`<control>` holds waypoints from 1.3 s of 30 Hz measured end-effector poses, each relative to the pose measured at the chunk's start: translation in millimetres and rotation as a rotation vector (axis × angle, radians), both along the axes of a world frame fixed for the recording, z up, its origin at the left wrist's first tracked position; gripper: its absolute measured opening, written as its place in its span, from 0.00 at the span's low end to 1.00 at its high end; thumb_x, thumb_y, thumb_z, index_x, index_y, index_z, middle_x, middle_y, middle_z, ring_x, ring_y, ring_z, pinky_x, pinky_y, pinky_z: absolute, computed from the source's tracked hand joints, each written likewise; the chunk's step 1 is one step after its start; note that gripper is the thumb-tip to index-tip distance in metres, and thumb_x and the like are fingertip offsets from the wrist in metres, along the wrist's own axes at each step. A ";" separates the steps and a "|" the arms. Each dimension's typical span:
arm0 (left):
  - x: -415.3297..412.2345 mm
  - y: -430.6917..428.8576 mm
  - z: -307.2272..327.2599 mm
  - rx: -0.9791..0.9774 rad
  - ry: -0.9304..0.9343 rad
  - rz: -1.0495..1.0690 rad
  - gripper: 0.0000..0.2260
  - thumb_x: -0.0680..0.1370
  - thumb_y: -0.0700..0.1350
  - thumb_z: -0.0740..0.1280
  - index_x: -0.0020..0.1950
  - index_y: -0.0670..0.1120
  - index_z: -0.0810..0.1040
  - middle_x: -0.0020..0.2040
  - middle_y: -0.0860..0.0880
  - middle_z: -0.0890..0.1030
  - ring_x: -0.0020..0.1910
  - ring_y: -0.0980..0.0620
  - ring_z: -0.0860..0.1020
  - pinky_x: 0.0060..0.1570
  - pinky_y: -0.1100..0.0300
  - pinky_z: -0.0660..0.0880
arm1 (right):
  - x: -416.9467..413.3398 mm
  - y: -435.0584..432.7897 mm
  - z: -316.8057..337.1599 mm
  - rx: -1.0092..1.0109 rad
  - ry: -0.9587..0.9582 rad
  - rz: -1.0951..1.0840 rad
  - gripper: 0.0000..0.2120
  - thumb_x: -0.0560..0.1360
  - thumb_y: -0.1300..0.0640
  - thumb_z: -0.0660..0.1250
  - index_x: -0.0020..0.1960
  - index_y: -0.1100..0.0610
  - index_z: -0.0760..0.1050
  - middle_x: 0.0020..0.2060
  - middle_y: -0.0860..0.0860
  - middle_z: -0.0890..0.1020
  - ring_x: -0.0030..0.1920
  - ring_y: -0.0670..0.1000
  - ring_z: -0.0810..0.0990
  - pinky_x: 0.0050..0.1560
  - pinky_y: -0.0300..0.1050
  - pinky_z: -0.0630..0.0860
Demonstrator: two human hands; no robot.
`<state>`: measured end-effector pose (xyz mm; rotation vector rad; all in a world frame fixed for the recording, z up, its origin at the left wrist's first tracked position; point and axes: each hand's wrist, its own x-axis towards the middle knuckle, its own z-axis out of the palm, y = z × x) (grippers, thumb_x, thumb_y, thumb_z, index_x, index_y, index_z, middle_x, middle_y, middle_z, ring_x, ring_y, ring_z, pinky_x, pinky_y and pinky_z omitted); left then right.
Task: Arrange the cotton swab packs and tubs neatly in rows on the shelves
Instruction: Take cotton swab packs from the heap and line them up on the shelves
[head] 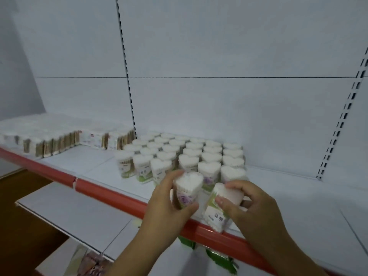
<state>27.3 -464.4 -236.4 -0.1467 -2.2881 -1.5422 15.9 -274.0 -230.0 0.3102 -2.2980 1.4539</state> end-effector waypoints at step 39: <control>-83.9 -40.6 40.6 -1.291 0.006 -0.110 0.29 0.80 0.51 0.58 0.78 0.49 0.51 0.79 0.51 0.54 0.78 0.52 0.45 0.72 0.36 0.35 | -43.0 -35.5 -22.4 0.778 0.438 -0.399 0.13 0.67 0.48 0.68 0.48 0.52 0.82 0.45 0.48 0.81 0.45 0.52 0.79 0.43 0.47 0.72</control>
